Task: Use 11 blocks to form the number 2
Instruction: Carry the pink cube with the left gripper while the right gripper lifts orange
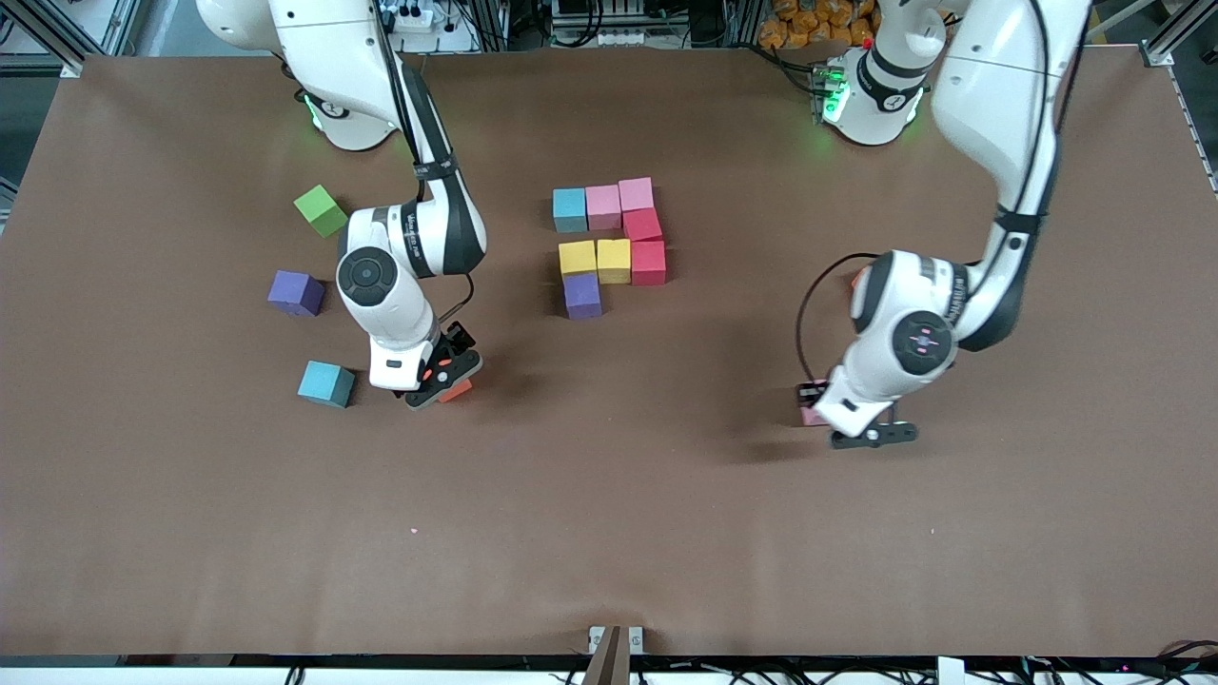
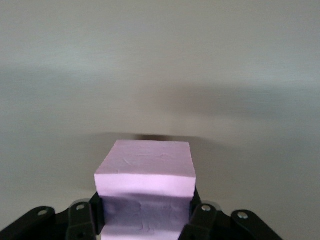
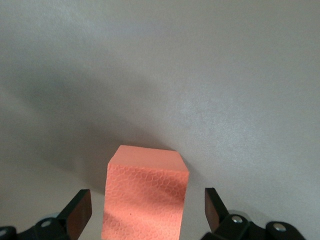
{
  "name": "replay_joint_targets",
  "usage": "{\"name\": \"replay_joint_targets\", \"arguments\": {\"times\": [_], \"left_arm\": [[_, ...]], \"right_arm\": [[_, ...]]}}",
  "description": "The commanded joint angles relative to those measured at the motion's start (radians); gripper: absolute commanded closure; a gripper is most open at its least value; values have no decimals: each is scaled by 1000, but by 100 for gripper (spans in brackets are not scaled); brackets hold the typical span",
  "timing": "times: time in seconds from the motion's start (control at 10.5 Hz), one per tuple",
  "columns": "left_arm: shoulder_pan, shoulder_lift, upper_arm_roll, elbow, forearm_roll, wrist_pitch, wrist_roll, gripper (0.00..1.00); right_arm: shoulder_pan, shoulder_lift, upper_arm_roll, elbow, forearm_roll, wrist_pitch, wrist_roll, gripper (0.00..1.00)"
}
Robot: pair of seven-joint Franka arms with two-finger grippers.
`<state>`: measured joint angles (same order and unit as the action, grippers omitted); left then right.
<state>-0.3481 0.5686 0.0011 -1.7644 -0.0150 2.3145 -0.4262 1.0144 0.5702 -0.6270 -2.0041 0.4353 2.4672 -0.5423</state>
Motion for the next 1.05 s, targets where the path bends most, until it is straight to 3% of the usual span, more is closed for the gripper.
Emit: {"name": "replay_joint_targets", "arguments": {"times": [0.0, 0.19, 0.38, 0.48, 0.57, 0.67, 0.95], "left_arm": [[-136, 71, 2, 144, -6, -13, -127, 100], [-263, 123, 14, 251, -104, -73, -207, 100], [-331, 203, 20, 437, -115, -211, -262, 100], [-363, 238, 20, 486, -115, -227, -316, 100], [-399, 255, 23, 502, -115, -227, -330, 100], [-431, 263, 42, 503, -123, -230, -339, 100], [-514, 325, 86, 577, -135, -233, -483, 100]], "right_arm": [[-11, 20, 18, -19, 33, 48, -16, 0], [-17, 26, 42, -28, 60, 65, -16, 0], [-16, 33, 43, -35, 82, 67, -16, 0], [-17, 33, 43, -35, 83, 65, -16, 43], [-17, 30, 43, -35, 82, 65, -19, 80], [-17, 20, 41, -33, 82, 56, -30, 87], [-69, -33, 35, -25, 82, -6, -154, 87]]}}
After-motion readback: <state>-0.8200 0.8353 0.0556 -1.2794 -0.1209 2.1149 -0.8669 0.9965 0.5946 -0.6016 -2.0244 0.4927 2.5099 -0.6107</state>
